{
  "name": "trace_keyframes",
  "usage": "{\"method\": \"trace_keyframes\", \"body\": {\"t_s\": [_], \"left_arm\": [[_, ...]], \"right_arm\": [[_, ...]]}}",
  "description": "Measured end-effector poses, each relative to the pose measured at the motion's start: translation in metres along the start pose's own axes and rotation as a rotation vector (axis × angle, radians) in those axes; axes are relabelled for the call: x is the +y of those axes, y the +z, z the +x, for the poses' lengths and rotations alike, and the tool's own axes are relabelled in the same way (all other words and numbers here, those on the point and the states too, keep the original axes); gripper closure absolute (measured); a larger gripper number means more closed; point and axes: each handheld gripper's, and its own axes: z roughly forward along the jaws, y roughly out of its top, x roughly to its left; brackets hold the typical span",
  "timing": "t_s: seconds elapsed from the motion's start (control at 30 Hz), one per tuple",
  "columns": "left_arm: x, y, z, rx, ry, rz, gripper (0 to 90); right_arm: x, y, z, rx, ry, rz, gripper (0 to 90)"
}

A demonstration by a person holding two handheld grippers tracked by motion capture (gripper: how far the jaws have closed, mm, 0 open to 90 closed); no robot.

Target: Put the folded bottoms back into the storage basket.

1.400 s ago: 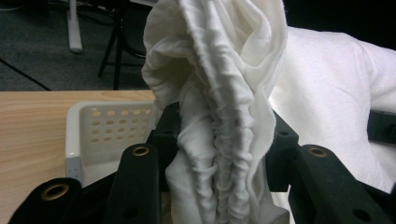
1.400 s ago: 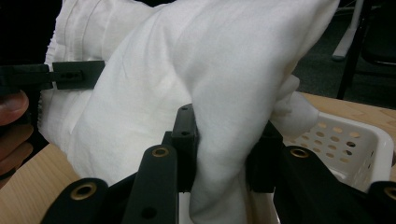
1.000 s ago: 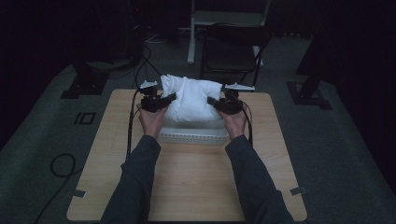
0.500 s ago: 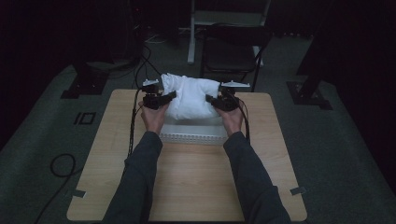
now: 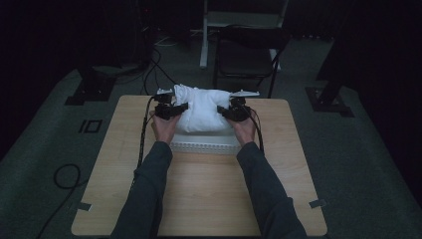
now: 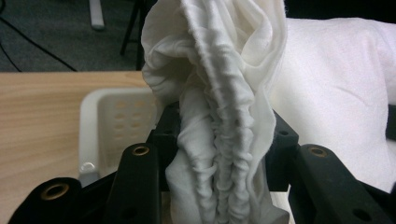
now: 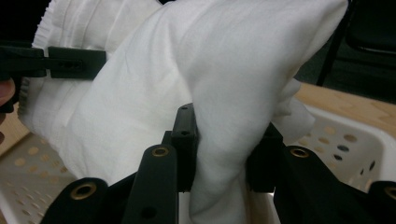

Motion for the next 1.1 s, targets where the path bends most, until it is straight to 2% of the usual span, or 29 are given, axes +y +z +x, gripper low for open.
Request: {"method": "trace_keyframes", "body": {"t_s": [0.33, 0.5, 0.6, 0.73, 0.9, 0.97, 1.0, 1.1], "left_arm": [[-0.013, 0.007, -0.006, 0.008, 0.036, 0.069, 58.2], [-0.02, 0.007, -0.011, 0.026, 0.045, 0.099, 58.3], [-0.025, 0.005, -0.012, 0.039, 0.05, 0.117, 58.3], [-0.027, 0.003, -0.017, 0.064, 0.079, 0.142, 58.3], [-0.029, 0.005, -0.019, 0.074, 0.081, 0.174, 57.3], [-0.031, 0.006, -0.021, 0.102, 0.084, 0.21, 54.6], [-0.032, 0.006, -0.022, 0.11, 0.089, 0.219, 52.5], [-0.037, 0.002, -0.019, 0.113, 0.104, 0.203, 43.8]], "right_arm": [[-0.017, -0.001, -0.003, -0.01, 0.017, 0.058, 69.2], [-0.025, -0.002, -0.003, -0.018, 0.044, 0.08, 69.0], [-0.032, -0.001, -0.001, -0.017, 0.042, 0.089, 68.6], [-0.038, 0.002, 0.001, -0.034, 0.043, 0.113, 68.3], [-0.038, 0.0, 0.003, -0.056, 0.026, 0.122, 67.6], [-0.038, 0.0, 0.004, -0.076, 0.02, 0.142, 65.5], [-0.039, 0.0, 0.004, -0.102, 0.01, 0.159, 62.2], [-0.039, 0.0, 0.006, -0.19, -0.026, 0.179, 49.2]]}}
